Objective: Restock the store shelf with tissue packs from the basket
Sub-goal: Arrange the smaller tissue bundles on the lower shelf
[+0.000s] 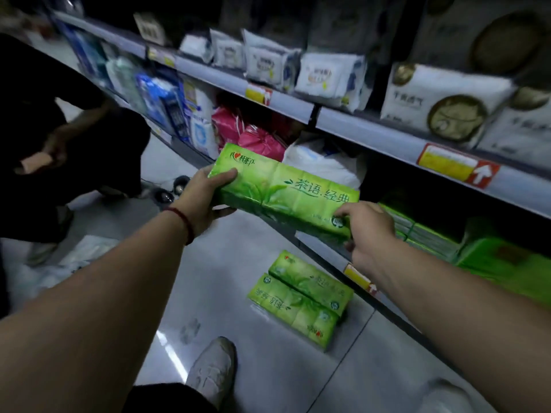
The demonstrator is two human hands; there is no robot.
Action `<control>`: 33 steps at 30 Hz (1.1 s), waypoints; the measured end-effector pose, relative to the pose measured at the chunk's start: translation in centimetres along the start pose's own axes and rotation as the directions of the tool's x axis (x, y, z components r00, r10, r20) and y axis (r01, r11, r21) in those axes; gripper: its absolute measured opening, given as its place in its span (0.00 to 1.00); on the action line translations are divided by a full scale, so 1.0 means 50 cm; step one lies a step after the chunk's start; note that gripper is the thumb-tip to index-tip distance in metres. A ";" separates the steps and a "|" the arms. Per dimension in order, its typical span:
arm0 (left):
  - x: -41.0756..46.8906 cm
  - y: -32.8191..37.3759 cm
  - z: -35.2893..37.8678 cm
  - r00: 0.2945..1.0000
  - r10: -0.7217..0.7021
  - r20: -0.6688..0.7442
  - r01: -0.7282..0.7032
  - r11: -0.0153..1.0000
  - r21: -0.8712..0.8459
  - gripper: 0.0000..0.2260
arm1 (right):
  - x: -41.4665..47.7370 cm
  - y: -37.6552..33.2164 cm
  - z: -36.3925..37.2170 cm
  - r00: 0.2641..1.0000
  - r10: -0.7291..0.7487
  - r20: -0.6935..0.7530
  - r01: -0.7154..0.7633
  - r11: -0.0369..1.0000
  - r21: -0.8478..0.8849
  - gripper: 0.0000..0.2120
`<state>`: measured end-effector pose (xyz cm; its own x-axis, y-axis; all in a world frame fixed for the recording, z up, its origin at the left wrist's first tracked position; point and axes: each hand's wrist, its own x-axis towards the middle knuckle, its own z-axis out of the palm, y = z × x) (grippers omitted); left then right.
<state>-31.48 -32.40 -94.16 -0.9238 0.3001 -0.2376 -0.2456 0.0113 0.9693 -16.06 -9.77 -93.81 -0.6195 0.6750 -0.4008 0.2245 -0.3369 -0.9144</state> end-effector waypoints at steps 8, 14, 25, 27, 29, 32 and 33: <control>-0.207 0.076 -0.032 0.994 0.067 -0.087 -0.093 0.939 -0.330 0.15 | -0.145 -0.080 -0.022 0.950 -0.217 0.224 0.184 0.970 0.158 0.24; -0.272 0.046 -0.018 0.996 0.039 -0.084 -0.069 0.916 -0.394 0.12 | -0.167 -0.067 -0.047 0.925 -0.216 0.314 0.130 0.953 0.274 0.25; -0.276 0.067 -0.002 0.989 -0.033 -0.141 -0.059 0.799 -0.598 0.08 | -0.166 -0.044 -0.065 0.911 -0.233 0.341 0.094 0.920 0.379 0.31; -0.277 0.064 0.008 0.985 -0.058 -0.159 -0.060 0.759 -0.648 0.10 | -0.160 -0.033 -0.063 0.923 -0.197 0.330 0.052 0.914 0.402 0.34; -0.275 0.061 0.017 0.984 -0.073 -0.164 -0.056 0.744 -0.666 0.09 | -0.154 -0.029 -0.063 0.924 -0.189 0.334 0.039 0.913 0.407 0.29; -0.274 0.062 0.029 0.982 -0.084 -0.168 -0.054 0.731 -0.681 0.08 | -0.150 -0.032 -0.060 0.920 -0.184 0.346 0.037 0.920 0.391 0.20; -0.271 0.061 0.031 0.981 -0.082 -0.175 -0.059 0.734 -0.677 0.08 | -0.149 -0.033 -0.059 0.921 -0.178 0.346 0.036 0.924 0.381 0.18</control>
<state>-19.22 -34.95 -87.90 -0.9376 0.1271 -0.3237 -0.3244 -0.6548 0.6826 -9.61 -12.31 -89.47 -0.8710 0.4546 -0.1862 -0.1013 -0.5371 -0.8374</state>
